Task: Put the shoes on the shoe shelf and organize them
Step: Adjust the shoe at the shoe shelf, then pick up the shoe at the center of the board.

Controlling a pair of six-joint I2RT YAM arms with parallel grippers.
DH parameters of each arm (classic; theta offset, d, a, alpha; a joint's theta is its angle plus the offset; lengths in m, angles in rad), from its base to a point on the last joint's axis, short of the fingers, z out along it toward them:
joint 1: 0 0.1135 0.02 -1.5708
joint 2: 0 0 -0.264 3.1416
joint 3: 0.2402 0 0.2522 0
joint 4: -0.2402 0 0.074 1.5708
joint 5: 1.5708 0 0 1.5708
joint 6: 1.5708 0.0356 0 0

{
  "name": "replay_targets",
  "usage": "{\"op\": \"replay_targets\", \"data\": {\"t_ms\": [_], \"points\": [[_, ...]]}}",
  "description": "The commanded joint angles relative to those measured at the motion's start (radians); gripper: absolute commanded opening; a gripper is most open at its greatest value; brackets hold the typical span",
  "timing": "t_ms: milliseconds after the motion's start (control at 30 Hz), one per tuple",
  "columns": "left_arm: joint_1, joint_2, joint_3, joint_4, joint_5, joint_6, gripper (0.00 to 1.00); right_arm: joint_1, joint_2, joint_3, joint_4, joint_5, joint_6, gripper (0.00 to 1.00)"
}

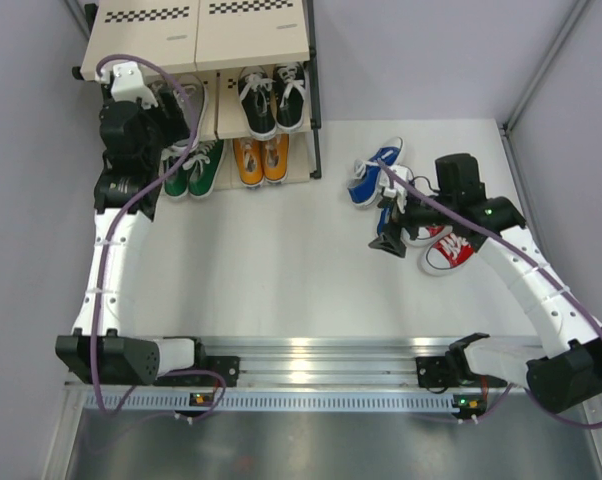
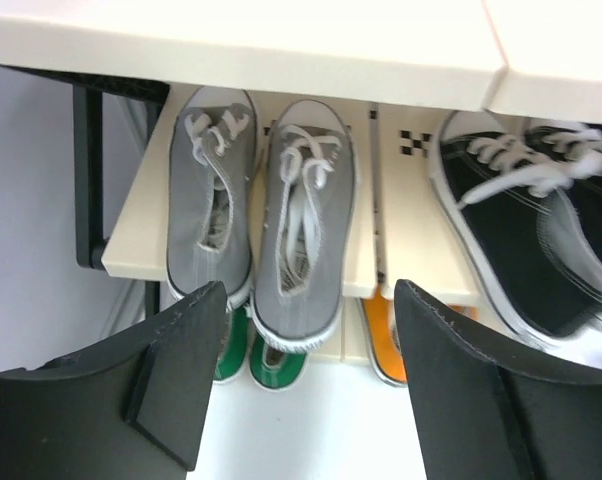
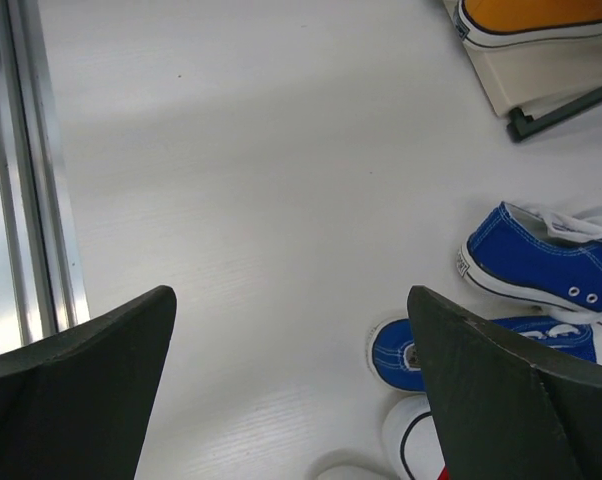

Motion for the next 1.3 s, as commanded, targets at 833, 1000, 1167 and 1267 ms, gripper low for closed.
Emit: {"op": "replay_targets", "data": {"t_ms": [833, 1000, 1167, 1267], "points": [[0.006, -0.710, -0.866, -0.197, 0.547, -0.717, 0.84, -0.222, 0.576, 0.207, 0.139, 0.528, 0.730, 0.78], [0.006, -0.689, -0.889, -0.193, 0.600, -0.736, 0.84, -0.217, 0.647, 0.232, 0.173, 0.572, 0.719, 0.70], [0.006, -0.682, -0.927, -0.127, 0.637, -0.783, 0.84, -0.190, 0.733, 0.263, 0.187, 0.600, 0.719, 0.63], [0.006, -0.669, -0.935, -0.114, 0.646, -0.799, 0.84, -0.174, 0.764, 0.270, 0.194, 0.630, 0.730, 0.58]]}}
